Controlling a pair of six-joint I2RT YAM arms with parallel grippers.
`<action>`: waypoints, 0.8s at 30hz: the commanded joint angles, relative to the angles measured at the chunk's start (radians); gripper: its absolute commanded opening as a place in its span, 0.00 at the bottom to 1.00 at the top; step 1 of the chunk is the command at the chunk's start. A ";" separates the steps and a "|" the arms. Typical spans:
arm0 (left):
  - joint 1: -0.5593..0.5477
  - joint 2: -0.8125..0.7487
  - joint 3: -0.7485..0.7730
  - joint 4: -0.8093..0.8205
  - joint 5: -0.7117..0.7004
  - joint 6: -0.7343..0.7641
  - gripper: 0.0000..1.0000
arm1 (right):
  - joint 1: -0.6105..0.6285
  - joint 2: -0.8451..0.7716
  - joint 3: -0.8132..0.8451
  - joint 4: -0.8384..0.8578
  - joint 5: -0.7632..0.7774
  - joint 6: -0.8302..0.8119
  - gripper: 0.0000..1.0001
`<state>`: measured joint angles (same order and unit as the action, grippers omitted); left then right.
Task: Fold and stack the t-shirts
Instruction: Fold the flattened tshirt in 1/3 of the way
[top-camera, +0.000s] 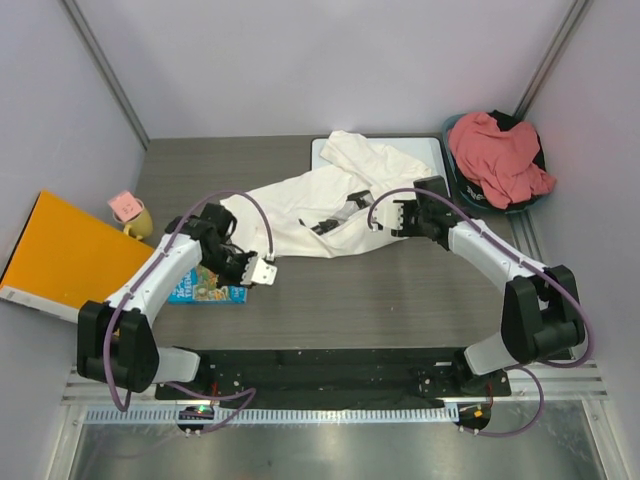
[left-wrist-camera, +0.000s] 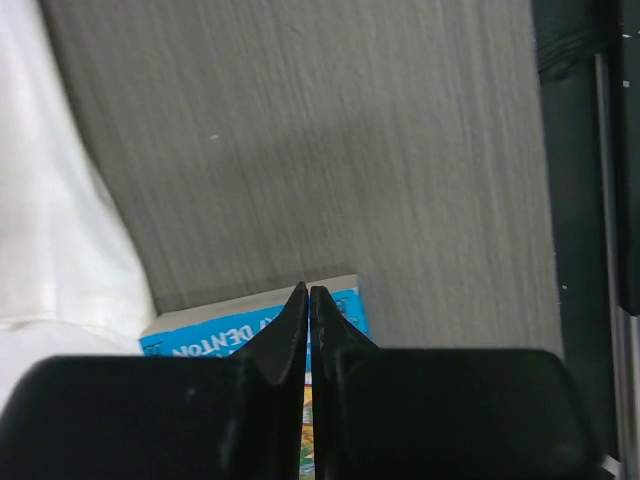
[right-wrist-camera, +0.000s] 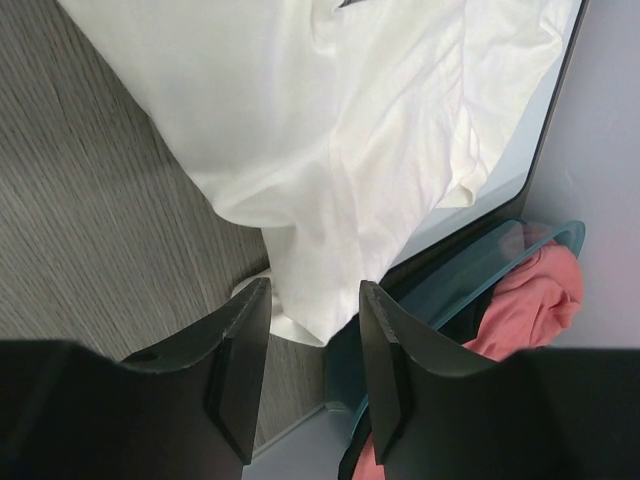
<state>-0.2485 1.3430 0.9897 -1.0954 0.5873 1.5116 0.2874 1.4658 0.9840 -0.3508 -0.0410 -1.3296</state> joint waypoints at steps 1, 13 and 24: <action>-0.003 -0.054 -0.060 -0.132 -0.021 0.039 0.00 | 0.006 0.018 0.035 0.045 -0.011 0.004 0.45; -0.003 0.087 -0.166 -0.040 -0.234 0.015 0.00 | 0.004 0.030 0.036 0.072 -0.005 0.021 0.45; -0.003 0.229 -0.238 0.316 -0.446 -0.063 0.00 | 0.006 0.024 0.025 0.087 0.012 0.055 0.44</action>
<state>-0.2493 1.5230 0.8005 -1.0416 0.2947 1.4883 0.2874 1.4948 0.9855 -0.3027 -0.0387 -1.3037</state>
